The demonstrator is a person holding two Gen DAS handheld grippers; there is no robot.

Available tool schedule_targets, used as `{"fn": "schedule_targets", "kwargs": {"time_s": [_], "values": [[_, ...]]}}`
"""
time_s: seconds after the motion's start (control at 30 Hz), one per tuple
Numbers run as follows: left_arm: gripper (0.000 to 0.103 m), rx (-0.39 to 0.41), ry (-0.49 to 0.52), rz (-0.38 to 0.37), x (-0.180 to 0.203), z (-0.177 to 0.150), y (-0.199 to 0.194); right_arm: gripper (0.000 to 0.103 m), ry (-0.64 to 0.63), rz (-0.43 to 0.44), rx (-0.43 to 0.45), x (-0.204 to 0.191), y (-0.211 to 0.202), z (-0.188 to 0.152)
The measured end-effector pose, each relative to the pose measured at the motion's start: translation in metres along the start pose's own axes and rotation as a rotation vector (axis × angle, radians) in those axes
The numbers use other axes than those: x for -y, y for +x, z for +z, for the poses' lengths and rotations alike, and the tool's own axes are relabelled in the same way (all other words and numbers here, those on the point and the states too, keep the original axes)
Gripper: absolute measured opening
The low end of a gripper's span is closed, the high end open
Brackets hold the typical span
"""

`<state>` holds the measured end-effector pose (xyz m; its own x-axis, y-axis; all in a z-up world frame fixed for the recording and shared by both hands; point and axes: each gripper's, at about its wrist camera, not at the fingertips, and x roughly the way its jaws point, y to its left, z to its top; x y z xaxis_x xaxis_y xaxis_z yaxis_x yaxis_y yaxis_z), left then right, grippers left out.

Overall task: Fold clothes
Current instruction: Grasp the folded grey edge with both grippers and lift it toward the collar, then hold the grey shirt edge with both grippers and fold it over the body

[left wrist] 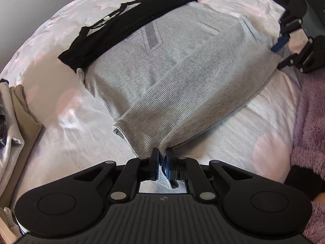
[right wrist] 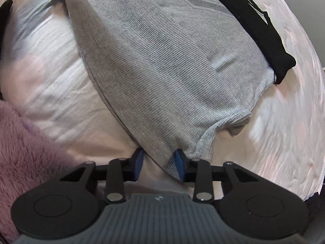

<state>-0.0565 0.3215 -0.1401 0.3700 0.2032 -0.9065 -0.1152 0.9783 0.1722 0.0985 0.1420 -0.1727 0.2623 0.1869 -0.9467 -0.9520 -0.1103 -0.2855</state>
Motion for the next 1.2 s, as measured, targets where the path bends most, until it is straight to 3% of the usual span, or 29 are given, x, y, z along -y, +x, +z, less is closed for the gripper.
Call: {"fn": "schedule_targets", "kwargs": {"time_s": [0.07,0.17,0.27,0.7,0.93,1.2], "values": [[0.004,0.006,-0.020,0.008,-0.003,0.000,-0.002,0.018,0.014,-0.015,0.011,0.003,-0.004,-0.003],[0.004,0.016,-0.038,0.039,-0.003,-0.001,-0.010,0.005,0.036,-0.038,0.029,0.007,-0.009,-0.007],[0.004,0.047,-0.060,0.071,-0.004,-0.001,-0.024,0.003,0.073,-0.063,0.068,0.013,-0.021,-0.013],[0.003,0.261,-0.107,0.200,0.012,0.008,-0.121,0.003,0.397,-0.294,0.426,0.028,-0.142,-0.042],[0.003,0.344,-0.080,0.273,0.036,0.005,-0.158,0.003,0.382,-0.459,0.518,0.007,-0.180,-0.058],[0.002,0.381,-0.027,0.325,0.061,-0.016,-0.184,0.002,0.362,-0.484,0.568,-0.022,-0.206,-0.085]]}}
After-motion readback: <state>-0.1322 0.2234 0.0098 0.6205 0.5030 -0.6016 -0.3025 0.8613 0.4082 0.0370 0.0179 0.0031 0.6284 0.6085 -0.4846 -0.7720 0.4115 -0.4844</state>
